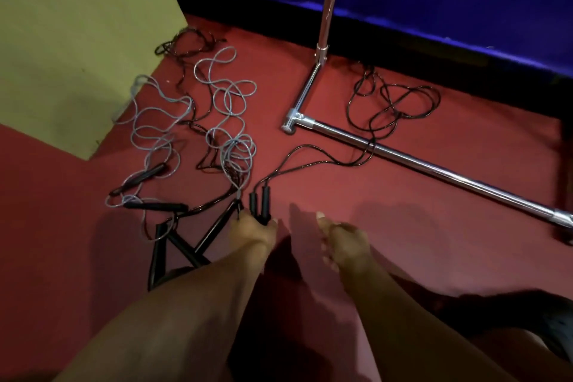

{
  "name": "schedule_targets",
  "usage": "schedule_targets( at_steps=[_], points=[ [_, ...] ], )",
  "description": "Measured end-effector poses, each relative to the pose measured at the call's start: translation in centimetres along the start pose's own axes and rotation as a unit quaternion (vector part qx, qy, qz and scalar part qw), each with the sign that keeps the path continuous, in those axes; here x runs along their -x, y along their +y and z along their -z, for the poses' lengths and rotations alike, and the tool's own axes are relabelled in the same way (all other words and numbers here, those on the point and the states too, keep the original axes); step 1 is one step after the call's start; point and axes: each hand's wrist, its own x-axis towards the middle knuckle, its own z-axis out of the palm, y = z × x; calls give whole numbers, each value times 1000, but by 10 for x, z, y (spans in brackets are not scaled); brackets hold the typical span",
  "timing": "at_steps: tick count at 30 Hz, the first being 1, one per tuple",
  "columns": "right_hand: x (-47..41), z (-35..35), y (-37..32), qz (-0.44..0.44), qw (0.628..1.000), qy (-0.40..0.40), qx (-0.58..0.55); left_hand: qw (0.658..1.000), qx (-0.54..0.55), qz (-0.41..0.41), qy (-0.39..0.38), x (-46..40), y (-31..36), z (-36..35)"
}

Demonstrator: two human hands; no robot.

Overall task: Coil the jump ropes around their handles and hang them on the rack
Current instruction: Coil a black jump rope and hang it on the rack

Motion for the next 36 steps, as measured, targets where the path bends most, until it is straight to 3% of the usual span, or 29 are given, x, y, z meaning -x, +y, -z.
schedule_targets(
  at_steps=[7,16,21,26,29,31,34,36],
  points=[
    [-9,-8,8,-18,1000,5,6,992,-101,-77,-10,31,24,-2],
    [0,57,-13,-21,996,75,-43,983,-4,-99,-153,77,45,-22],
    [25,88,-27,-12,989,101,-104,954,-8,-224,-196,112,88,18],
    [55,95,-67,139,971,157,-118,904,34,-345,-252,168,152,104],
    [106,87,-127,299,927,198,-113,879,33,-377,-291,213,180,162],
    [147,88,-168,398,896,179,-88,858,18,-408,-313,241,192,197],
    [208,99,-211,508,846,137,84,823,42,-463,-326,273,201,244],
    [241,109,-227,550,787,154,233,807,74,-487,-326,287,205,265]
  ],
)
